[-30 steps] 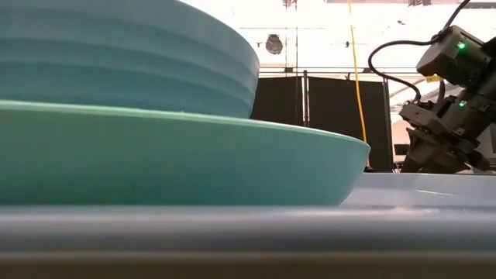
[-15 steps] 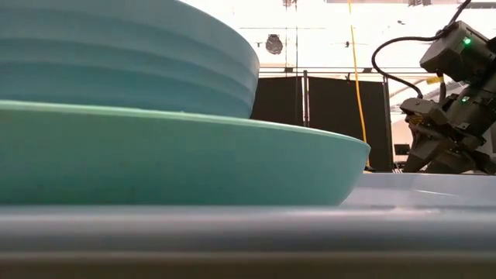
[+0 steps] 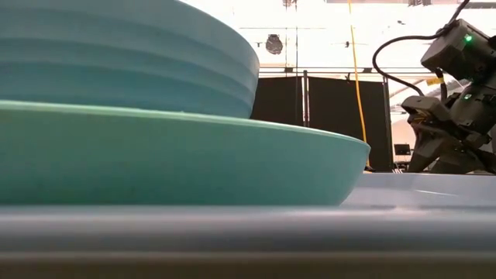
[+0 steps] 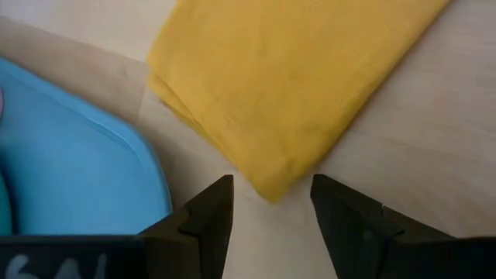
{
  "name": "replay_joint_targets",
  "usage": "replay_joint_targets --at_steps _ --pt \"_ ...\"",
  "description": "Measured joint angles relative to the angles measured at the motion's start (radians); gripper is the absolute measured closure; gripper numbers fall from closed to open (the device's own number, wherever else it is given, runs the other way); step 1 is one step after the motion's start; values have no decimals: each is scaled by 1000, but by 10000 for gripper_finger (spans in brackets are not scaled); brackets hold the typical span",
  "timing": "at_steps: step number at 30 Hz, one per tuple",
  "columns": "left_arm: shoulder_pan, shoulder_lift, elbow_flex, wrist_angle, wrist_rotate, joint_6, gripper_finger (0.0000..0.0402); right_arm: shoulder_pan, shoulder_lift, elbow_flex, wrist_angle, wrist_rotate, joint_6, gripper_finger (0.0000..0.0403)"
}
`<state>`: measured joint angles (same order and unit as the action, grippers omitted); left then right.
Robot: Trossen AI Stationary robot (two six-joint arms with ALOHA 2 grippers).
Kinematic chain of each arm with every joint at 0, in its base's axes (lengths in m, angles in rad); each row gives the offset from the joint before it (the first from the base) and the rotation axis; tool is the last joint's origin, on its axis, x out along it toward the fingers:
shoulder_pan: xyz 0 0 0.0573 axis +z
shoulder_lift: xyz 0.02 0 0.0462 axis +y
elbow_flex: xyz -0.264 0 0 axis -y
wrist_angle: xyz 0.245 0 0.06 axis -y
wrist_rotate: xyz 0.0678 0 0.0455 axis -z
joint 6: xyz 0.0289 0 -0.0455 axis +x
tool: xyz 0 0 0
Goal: Set up tray
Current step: Put the yellow napkin on the blue tray to the right of the light blue plate
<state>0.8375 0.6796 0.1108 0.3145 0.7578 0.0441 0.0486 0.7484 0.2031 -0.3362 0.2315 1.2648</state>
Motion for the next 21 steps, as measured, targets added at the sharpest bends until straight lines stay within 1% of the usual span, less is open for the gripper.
replay_joint_targets --at_steps 4,9,13,16,19,21 --pt "0 0 0 0 0 -4 314 0 35 1 32 41 -10 232" --pt "0 0 0 -1 0 -5 314 -1 86 0 88 140 -53 232" --pt "0 0 0 0 0 -20 314 -2 131 -3 96 196 -58 232" --pt "0 0 0 0 0 -26 314 -2 154 -33 170 236 -66 233" --pt "0 0 0 0 0 -27 314 -2 166 -90 327 247 -107 251" --pt "0 0 0 1 -1 -27 314 -3 166 -133 424 250 -136 287"
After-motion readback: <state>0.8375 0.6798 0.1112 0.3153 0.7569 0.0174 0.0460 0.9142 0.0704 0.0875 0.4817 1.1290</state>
